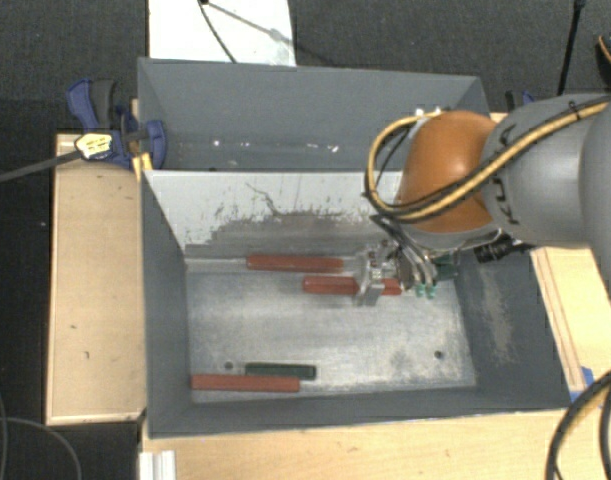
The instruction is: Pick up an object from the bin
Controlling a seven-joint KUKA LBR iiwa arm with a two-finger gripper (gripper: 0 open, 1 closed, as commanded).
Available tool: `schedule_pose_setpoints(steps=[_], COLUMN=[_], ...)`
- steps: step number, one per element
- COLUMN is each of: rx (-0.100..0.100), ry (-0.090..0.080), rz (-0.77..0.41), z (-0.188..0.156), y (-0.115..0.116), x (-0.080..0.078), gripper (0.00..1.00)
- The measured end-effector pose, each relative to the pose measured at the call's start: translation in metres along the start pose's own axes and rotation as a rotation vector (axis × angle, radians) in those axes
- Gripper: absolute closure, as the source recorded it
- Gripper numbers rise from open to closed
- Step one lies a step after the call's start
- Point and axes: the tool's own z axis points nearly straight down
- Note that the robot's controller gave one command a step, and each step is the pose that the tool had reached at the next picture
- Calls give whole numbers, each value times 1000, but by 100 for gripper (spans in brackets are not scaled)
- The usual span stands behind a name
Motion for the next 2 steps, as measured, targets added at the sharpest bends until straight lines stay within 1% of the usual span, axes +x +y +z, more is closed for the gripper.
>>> schedule_pose_setpoints(steps=[2], rx=[0], ry=[0], rz=[-8], z=[-58], y=[0], x=[-4], gripper=[100])
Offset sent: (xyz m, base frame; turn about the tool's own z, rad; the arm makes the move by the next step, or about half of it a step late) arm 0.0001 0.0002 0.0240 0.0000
